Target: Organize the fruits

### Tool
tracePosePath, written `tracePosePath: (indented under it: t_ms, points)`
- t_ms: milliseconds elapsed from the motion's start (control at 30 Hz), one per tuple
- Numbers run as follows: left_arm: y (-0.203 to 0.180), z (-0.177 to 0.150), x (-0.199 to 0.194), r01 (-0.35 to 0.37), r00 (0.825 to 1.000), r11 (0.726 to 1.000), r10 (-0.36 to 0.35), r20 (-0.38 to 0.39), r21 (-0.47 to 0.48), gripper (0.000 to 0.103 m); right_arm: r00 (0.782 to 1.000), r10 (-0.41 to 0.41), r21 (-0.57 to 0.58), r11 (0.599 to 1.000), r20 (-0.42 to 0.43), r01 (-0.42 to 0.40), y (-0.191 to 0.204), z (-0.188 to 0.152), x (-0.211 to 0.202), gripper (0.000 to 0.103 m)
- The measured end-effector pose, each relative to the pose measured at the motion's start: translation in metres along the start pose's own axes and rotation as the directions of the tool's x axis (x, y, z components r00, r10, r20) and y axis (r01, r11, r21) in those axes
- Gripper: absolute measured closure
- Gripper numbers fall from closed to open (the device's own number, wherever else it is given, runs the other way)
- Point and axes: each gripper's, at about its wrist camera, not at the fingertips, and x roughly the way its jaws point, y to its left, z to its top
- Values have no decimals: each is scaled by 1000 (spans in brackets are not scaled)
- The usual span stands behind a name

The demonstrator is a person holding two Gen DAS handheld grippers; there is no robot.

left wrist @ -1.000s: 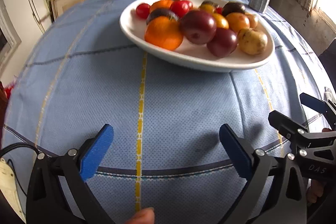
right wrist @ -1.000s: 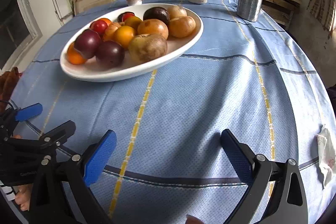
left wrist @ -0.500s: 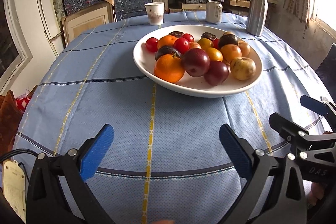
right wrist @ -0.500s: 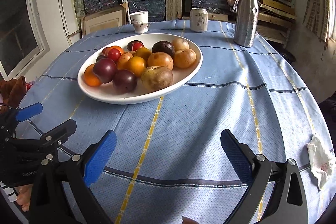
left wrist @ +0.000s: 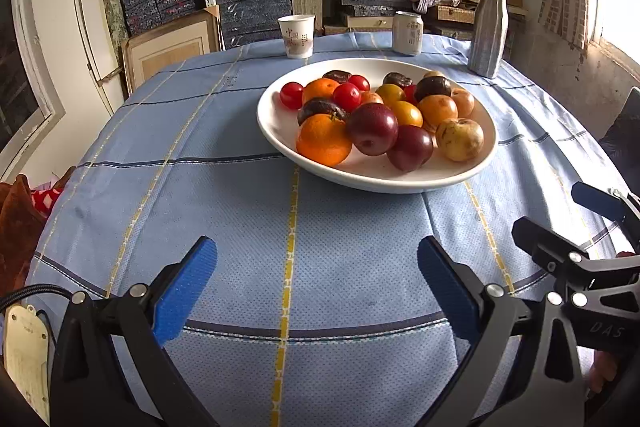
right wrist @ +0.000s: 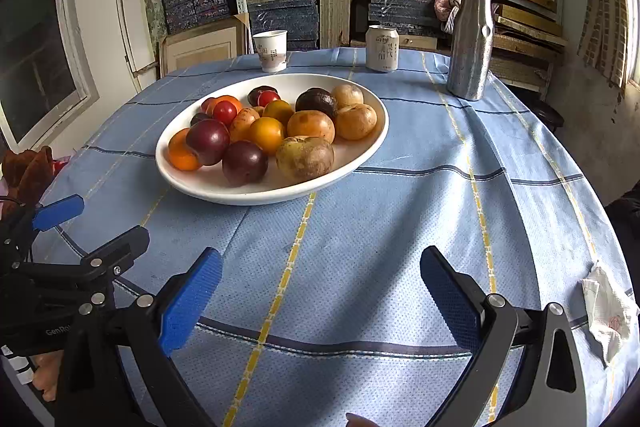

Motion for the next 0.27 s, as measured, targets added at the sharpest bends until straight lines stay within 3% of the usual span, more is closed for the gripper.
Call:
tracePosePath:
  t_ms: [267]
  points:
    - [1, 1, 2, 2, 1000, 1000, -2, -2, 2, 4, 1000, -1, -3, 1000, 13, 1, 1, -1, -3, 3]
